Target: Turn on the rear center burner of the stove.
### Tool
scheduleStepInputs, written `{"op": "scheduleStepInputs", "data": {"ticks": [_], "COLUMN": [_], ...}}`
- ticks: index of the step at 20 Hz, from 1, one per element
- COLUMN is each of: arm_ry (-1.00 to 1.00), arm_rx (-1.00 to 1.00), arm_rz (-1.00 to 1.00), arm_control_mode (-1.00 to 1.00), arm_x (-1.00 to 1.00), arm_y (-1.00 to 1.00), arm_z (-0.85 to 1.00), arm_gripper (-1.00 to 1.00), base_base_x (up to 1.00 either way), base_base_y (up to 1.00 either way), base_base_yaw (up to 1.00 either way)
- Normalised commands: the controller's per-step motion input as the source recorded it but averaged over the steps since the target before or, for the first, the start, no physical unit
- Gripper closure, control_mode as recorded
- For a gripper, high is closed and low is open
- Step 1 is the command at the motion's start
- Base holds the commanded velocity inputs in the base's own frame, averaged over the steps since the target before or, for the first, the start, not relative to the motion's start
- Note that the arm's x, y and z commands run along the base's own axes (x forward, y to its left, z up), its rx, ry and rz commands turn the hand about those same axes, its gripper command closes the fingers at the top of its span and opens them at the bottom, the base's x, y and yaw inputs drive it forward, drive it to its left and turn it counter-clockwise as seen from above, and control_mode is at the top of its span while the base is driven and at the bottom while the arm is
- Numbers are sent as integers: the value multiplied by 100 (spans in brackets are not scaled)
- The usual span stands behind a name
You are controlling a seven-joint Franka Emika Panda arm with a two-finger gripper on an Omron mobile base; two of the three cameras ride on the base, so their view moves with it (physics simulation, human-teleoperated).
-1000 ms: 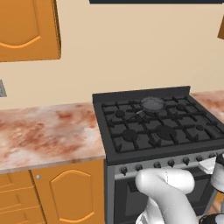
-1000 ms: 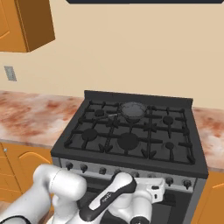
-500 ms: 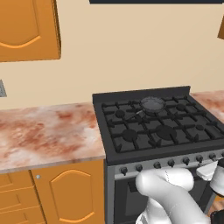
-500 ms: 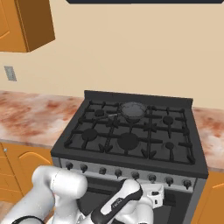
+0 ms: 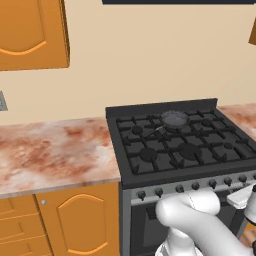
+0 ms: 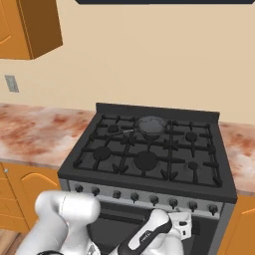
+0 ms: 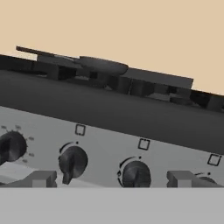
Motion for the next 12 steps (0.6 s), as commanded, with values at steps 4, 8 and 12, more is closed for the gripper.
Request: {"op": "scheduleStepInputs", "data": {"ticks": [4,8,12], "arm_ry": [0,0,0], "arm_rx": [2,4,2], "arm_rz": [0,0,0], "arm_control_mode": [-100,-100,-100], "arm_x": [39,48,49], "arm_y": [-2,-20,-25], "arm_z": [-22,-22,-32], "arm_gripper": [-100,-100,-100], "base_base_x": [0,0,0], "base_base_y": [0,0,0], "base_base_yaw": [0,0,0]}}
